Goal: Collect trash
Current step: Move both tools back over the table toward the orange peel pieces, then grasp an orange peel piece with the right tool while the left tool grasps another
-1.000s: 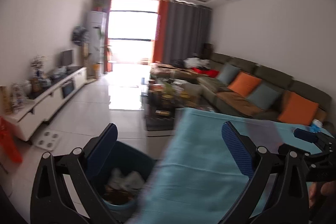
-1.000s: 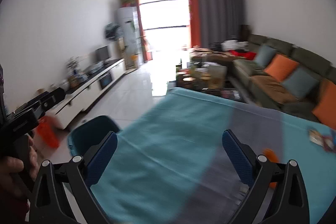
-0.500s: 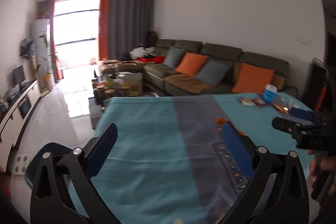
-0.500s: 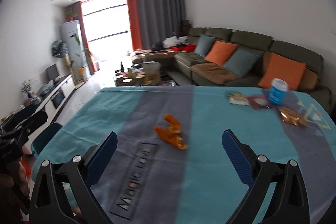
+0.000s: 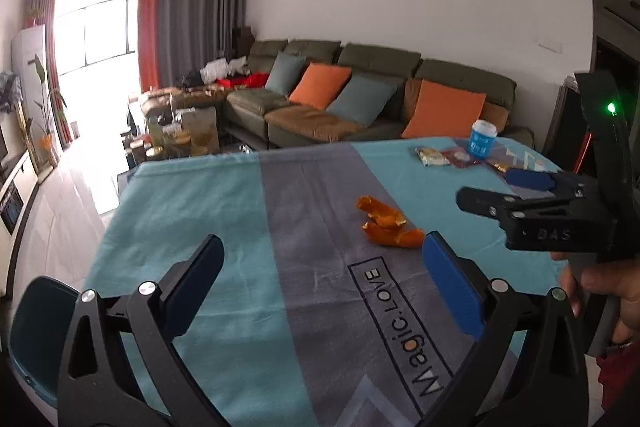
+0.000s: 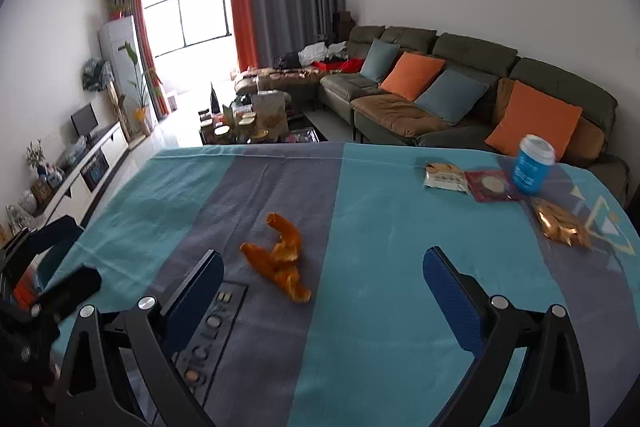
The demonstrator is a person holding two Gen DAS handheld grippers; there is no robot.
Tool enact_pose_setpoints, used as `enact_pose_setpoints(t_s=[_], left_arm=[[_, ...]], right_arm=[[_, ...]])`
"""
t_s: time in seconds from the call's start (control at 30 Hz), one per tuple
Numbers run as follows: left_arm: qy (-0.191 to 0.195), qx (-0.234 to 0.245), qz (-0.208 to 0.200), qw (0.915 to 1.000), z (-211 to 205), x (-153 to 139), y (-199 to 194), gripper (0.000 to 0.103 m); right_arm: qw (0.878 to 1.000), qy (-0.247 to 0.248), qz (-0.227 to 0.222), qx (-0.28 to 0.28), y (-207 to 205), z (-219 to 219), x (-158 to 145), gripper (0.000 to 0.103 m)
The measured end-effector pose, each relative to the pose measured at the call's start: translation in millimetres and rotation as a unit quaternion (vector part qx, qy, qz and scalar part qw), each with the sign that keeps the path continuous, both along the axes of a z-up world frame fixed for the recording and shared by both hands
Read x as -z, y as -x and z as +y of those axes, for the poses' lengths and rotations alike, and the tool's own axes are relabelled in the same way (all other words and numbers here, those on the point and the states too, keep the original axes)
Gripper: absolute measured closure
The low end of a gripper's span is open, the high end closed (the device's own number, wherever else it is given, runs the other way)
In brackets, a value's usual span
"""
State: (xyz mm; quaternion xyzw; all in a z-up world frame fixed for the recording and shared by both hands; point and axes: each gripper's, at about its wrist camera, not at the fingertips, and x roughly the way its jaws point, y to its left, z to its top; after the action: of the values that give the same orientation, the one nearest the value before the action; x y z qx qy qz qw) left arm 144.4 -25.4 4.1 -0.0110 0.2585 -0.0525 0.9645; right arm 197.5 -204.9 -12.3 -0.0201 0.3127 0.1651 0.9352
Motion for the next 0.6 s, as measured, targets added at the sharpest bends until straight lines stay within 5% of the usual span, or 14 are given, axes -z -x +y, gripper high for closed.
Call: enact_pose_setpoints(t_s=[0.2,0.6], left_arm=[[0.002,0.0,0.028,0.9996,1,17,-32,0.005],[0.01,0.014,0.067,0.9976,2,40,-73,0.005]], right_arm=[[0.999,-0.008,0.037,-0.029,-41,15,9,0.016],[0.986,0.012,0.14,-0.088,-101,47,57,0.058]])
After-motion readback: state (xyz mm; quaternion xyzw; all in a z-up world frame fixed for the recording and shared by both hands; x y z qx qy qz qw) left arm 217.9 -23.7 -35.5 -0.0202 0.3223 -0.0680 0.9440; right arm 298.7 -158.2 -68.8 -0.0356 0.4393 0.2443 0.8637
